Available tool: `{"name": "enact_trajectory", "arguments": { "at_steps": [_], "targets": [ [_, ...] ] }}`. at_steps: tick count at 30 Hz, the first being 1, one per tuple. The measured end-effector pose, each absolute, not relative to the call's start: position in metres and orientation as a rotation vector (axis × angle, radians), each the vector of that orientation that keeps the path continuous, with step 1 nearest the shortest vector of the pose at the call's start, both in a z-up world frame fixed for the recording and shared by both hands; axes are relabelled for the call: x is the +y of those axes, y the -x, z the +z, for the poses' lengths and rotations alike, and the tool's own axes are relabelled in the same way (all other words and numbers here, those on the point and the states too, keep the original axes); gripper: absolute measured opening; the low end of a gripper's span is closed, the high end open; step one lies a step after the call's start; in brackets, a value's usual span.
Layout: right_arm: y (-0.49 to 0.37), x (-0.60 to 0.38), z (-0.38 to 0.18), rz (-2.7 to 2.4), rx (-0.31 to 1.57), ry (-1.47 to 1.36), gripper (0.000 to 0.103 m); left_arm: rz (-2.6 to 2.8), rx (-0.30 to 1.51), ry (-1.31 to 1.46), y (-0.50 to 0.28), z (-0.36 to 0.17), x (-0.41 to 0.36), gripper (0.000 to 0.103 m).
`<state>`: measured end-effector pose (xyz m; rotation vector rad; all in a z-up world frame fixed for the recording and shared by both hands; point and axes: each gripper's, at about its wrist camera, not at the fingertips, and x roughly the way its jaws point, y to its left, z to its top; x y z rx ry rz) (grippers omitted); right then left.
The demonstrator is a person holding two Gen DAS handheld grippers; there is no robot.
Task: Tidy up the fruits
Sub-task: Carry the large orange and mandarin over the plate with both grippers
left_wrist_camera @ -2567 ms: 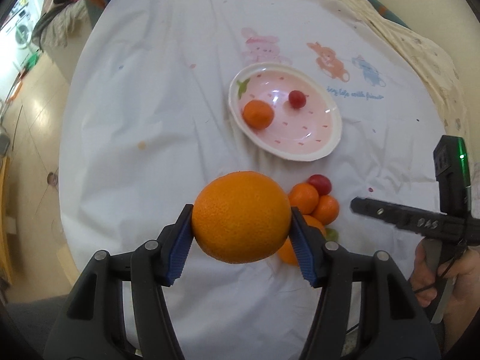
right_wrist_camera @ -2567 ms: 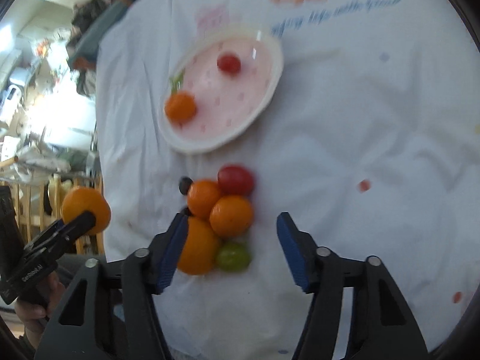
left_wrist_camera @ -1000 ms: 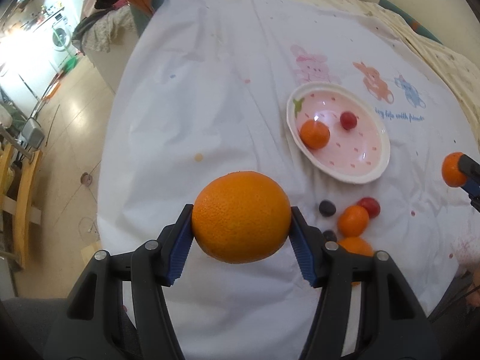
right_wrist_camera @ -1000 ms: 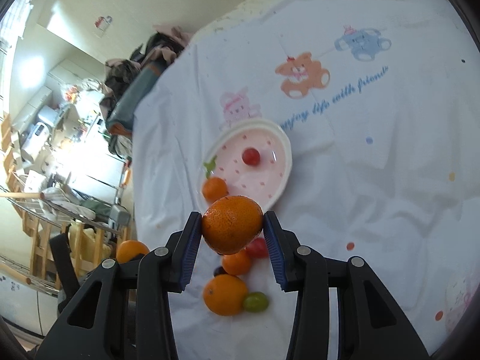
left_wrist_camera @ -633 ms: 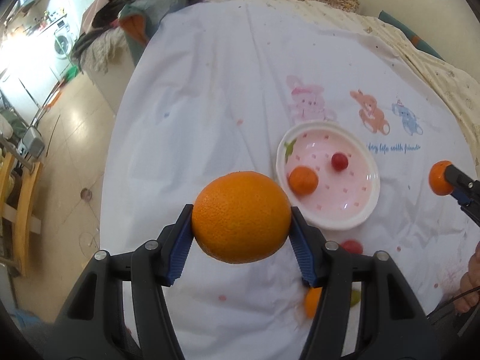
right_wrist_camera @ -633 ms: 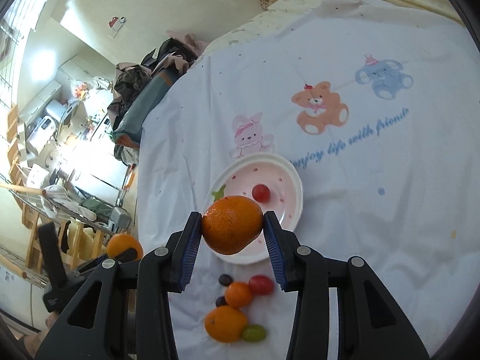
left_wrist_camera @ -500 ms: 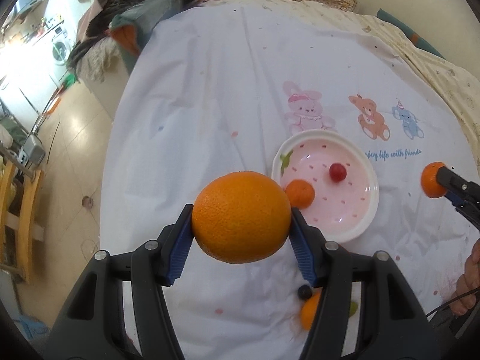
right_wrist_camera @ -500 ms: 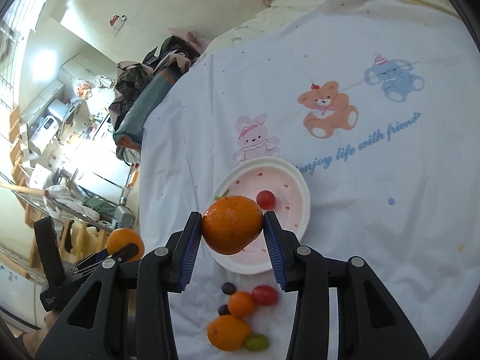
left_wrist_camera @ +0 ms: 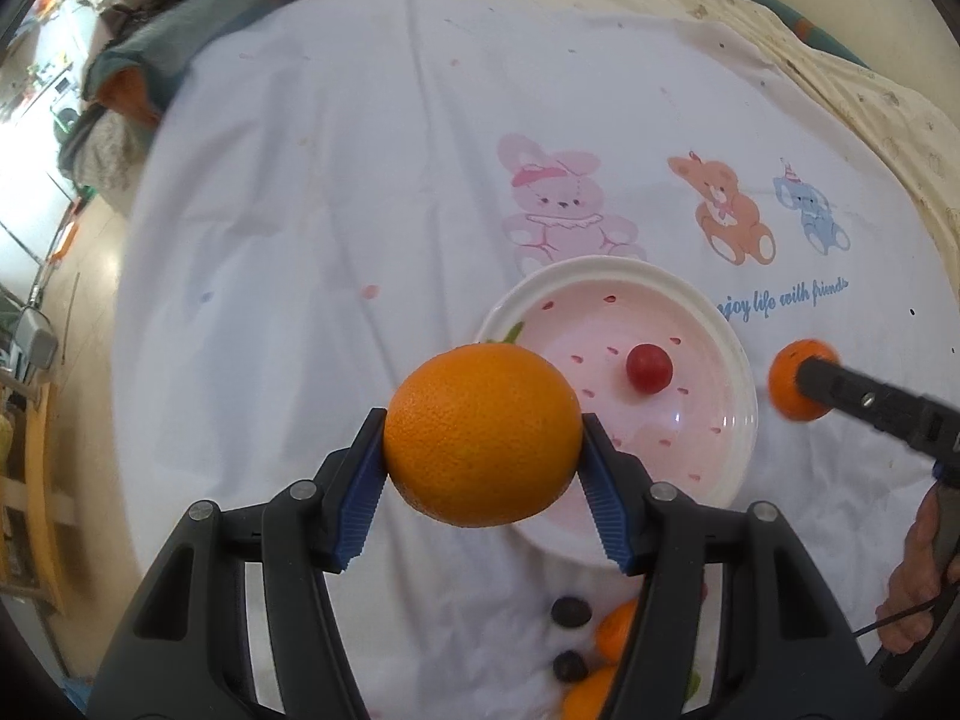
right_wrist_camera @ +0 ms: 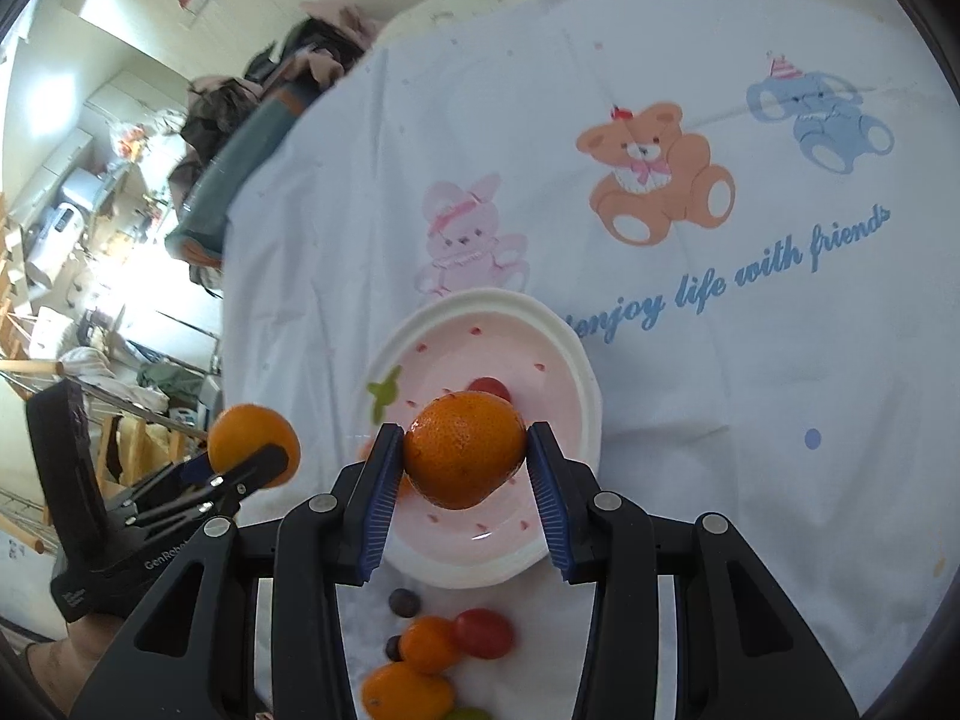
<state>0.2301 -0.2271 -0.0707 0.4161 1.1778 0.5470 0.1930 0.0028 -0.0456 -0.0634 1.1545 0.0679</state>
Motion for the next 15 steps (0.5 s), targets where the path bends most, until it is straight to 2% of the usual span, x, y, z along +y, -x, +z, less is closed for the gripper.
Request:
{"name": "enact_trajectory", "arguments": {
  "at_steps": [6, 15],
  "targets": [
    [-0.241, -0.216, -0.101, 0.514, 1.267, -0.357, 0.044, 0.047, 1.186, 0.054, -0.222, -0.069, -0.004, 0.057],
    [-0.243, -0.222, -0.116, 0.477, 1.321, -0.371, 0.044, 0.017, 1.224, 0.081, -0.251, -0.093, -0.008, 0.057]
  ]
}}
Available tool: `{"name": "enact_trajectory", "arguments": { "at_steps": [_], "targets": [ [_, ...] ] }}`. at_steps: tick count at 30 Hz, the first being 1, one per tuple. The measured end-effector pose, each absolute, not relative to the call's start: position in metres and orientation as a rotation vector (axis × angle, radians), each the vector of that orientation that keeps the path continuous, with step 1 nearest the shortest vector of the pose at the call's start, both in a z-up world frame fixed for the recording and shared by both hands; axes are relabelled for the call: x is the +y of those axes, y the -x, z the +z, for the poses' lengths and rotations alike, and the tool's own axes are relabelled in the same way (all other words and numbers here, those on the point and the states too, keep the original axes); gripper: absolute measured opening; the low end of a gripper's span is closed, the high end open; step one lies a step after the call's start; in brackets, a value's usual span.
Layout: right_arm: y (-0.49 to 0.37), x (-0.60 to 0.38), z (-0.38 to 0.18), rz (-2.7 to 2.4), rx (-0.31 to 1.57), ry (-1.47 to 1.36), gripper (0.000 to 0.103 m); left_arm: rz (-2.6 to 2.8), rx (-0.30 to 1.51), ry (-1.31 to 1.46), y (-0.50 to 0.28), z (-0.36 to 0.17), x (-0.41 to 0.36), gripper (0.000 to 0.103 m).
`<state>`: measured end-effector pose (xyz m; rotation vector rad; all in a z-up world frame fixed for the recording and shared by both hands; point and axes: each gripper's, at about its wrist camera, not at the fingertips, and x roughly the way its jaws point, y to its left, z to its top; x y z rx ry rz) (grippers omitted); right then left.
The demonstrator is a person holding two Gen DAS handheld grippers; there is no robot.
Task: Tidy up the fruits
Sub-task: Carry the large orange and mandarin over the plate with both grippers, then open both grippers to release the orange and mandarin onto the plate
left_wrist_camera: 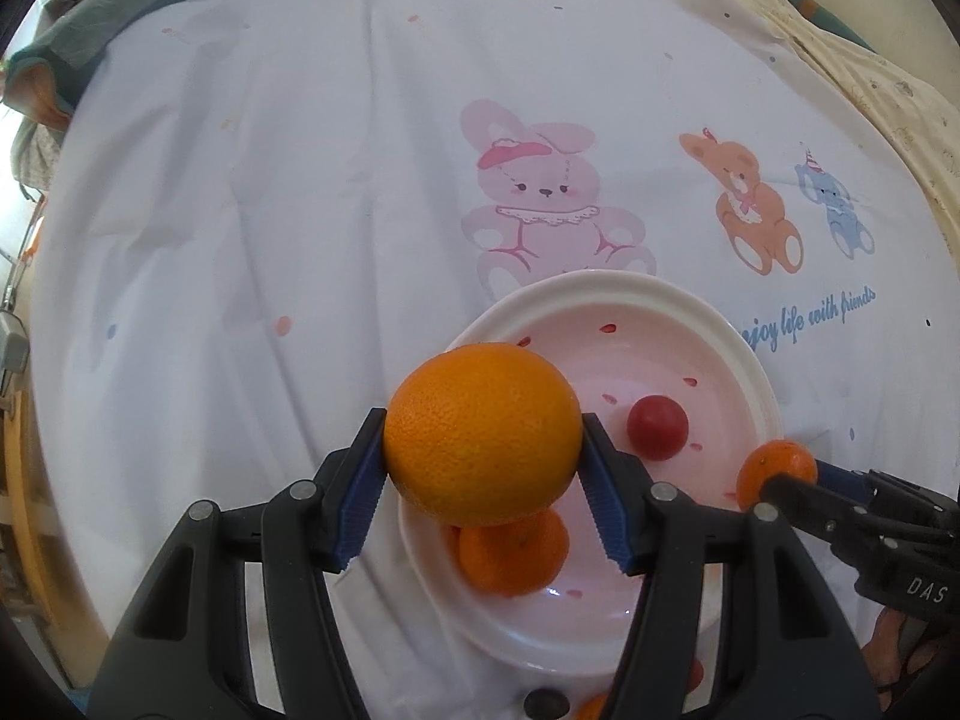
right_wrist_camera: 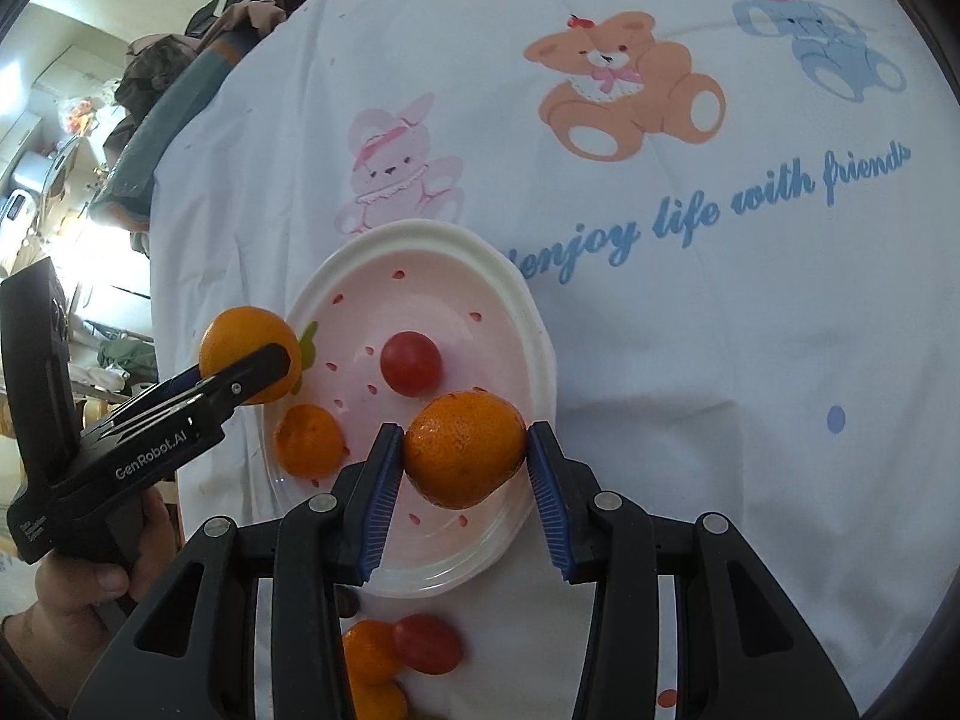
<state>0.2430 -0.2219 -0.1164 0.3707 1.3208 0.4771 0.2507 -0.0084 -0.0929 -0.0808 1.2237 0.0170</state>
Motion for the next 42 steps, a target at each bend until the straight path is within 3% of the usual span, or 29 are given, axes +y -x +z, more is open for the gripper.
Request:
{"name": "enact_trajectory", "arguments": {
  "at_steps": [13, 15, 17, 22, 24, 26, 42],
  "targets": [
    [-0.244, -0.221, -0.116, 0.473, 1.315, -0.370, 0.045, 0.000, 1.250, 0.004, -0.253, -0.111, -0.023, 0.061],
    [-0.244, -0.221, -0.115, 0.474, 1.313, -0.374, 0.046, 0.015, 1.230, -0.049, -0.253, -0.110, -0.027, 0.073],
    [-0.244, -0.220, -0.115, 0.473, 1.308, -0.373, 0.046, 0.022, 1.209, -0.068, -0.252, -0.107, -0.027, 0.093],
    [-0.244, -0.225, -0.110, 0.468, 1.290, -0.390, 0.047, 0.030, 1.190, -0.054, -0.251, -0.095, -0.020, 0.093],
    [-0.244, -0.227, -0.106, 0.470, 1.273, -0.402, 0.065, 0.043, 1.177, -0.048, -0.249, -0.089, -0.018, 0.093],
    [-0.244, -0.231, -0.097, 0.470, 1.240, -0.425, 0.072, 0.052, 1.167, -0.039, -0.246, -0.082, -0.014, 0.093],
    [-0.204, -0.236, -0.029, 0.508, 1.070, -0.387, 0.083, 0.051, 0.993, -0.031, -0.173, -0.005, -0.003, 0.091]
  ]
}}
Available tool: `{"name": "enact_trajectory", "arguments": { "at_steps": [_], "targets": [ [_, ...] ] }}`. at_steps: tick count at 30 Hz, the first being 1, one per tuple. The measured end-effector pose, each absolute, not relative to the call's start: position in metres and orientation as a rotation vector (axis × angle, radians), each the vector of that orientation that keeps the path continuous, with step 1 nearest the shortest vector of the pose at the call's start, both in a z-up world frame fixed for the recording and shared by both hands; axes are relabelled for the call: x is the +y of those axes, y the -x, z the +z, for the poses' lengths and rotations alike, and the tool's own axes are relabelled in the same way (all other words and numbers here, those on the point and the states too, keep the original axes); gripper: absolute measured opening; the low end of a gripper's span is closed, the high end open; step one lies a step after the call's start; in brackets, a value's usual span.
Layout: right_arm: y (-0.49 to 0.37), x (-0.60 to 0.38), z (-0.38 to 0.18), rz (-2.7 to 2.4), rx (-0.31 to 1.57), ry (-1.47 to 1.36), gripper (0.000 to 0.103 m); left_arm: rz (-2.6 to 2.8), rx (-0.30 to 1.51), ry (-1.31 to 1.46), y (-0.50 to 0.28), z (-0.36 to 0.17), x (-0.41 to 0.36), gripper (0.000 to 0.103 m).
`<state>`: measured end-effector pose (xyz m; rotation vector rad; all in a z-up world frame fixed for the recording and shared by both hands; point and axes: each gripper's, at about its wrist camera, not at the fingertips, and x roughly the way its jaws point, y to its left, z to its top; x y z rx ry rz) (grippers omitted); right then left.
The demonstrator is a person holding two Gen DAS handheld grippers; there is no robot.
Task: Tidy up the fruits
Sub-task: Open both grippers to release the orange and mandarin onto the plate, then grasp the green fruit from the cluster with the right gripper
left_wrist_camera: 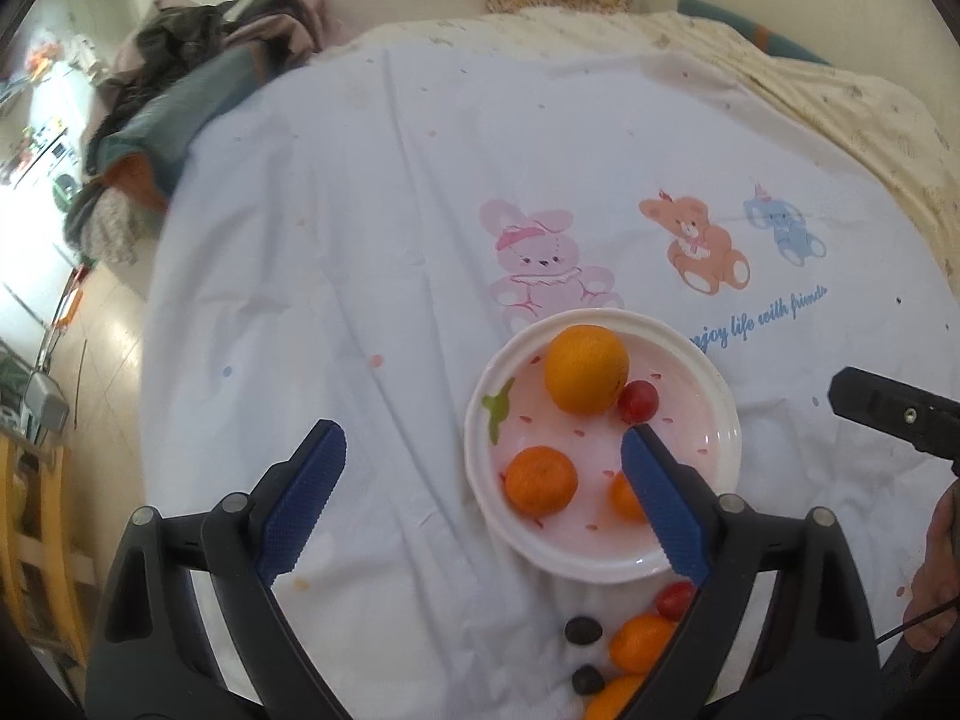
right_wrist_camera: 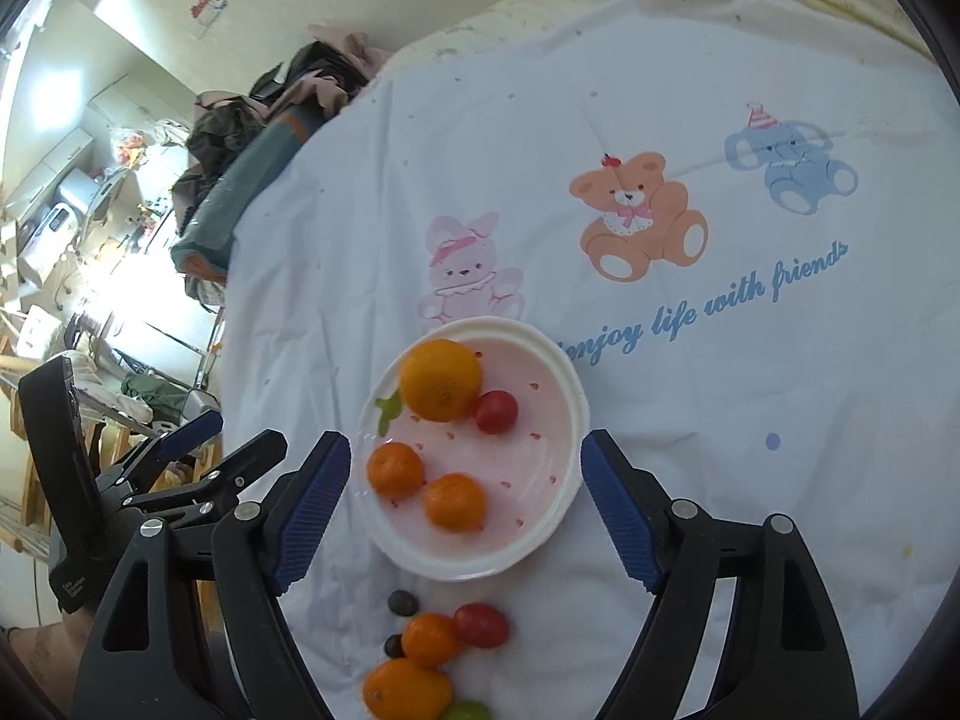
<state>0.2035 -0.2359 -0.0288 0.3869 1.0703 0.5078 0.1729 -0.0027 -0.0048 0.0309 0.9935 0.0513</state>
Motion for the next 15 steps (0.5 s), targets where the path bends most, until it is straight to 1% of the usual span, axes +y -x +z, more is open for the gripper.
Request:
{"name": "enact_trajectory", "arguments": {
  "at_steps": [3, 15],
  "targets": [
    [-0.190, -0.237, -0.020, 0.518, 1.048, -0.379, 0.084, 0.081, 0.959, -0.015, -0.158, 0.006, 0.005, 0.091],
    [-0.131, -0.244, -0.001, 0.468, 0.984, -0.312, 0.084, 0.073, 0.928, 0.070, -0.083, 0.026, 0.015, 0.091]
  ]
}}
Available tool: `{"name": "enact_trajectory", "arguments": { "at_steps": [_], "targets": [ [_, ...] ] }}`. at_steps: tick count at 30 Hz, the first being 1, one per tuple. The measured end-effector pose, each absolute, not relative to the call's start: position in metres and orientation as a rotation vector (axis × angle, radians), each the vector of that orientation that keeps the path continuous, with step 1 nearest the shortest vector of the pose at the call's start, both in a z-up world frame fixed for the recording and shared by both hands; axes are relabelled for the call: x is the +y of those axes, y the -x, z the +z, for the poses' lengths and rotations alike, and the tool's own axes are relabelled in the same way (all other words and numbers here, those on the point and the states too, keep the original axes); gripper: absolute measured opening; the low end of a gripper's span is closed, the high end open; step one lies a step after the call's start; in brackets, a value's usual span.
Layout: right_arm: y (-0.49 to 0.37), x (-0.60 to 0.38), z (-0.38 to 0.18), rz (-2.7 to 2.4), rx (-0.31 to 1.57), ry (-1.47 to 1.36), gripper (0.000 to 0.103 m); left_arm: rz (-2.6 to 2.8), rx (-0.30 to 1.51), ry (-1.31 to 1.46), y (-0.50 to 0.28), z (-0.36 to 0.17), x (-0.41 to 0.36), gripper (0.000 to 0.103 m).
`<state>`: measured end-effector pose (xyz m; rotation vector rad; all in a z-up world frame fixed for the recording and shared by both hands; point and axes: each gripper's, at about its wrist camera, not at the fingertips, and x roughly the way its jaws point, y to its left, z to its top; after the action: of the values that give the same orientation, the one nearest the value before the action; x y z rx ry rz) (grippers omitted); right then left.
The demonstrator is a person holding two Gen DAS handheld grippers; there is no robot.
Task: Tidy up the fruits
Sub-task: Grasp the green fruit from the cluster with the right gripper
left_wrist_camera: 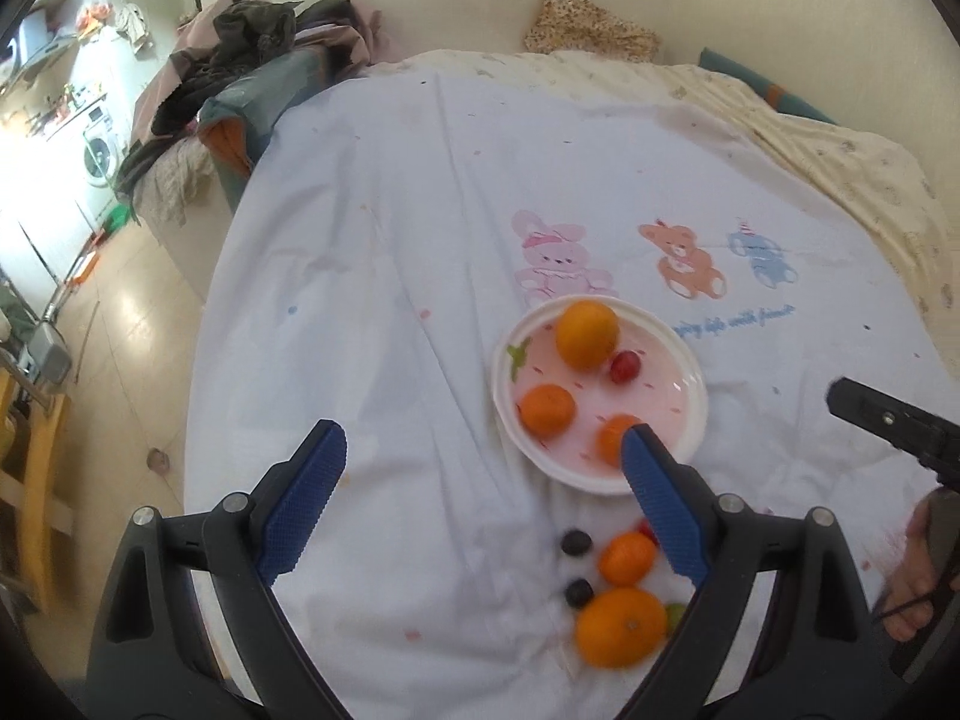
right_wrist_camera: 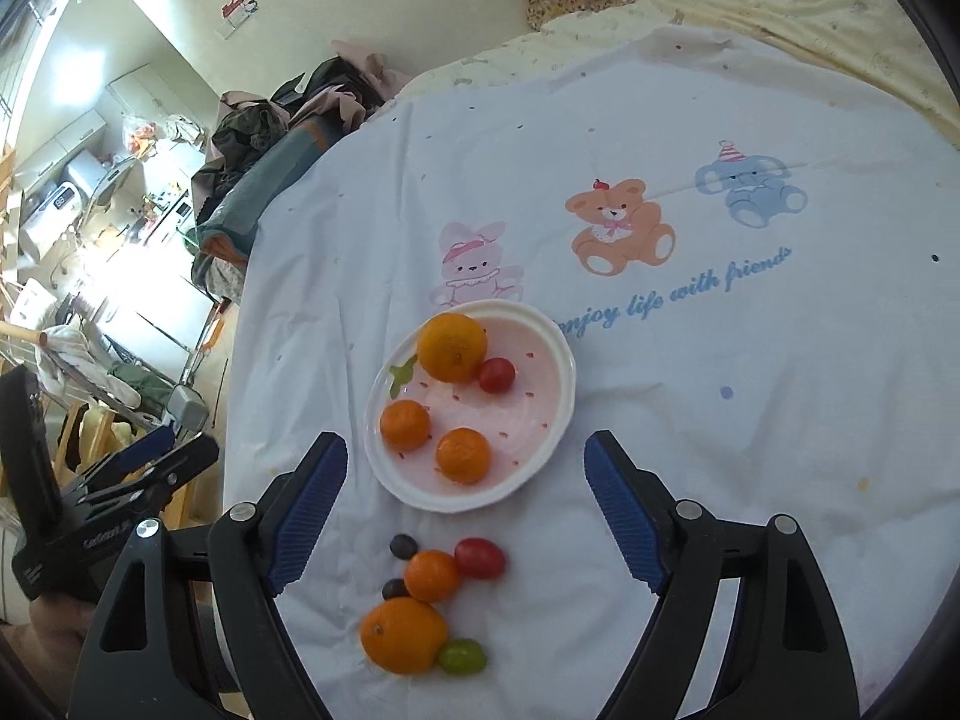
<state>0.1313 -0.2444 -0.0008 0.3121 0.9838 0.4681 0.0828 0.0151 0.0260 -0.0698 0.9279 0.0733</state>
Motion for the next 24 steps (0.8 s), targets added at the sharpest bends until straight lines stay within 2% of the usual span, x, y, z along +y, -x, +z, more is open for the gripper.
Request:
{"name": "enact_trajectory", "arguments": {
  "at_steps": [8, 16, 24],
  "targets": [
    [-0.098, -0.257, -0.005, 0.426, 1.000, -0.327, 0.084, 0.057, 0.910, 0.055, -0.048, 0.020, 0.006, 0.091],
    [-0.087, -0.258, -0.025, 0.399, 1.080, -0.339, 0.084, 0.037, 0.989, 0.085, -0.041, -0.010, 0.002, 0.091],
    [-0.076, -0.205, -0.064, 0.561, 1.272, 0.124, 0.082, 0.039, 1.024, 0.122, -0.042, -0.014, 0.012, 0.091]
  ]
}}
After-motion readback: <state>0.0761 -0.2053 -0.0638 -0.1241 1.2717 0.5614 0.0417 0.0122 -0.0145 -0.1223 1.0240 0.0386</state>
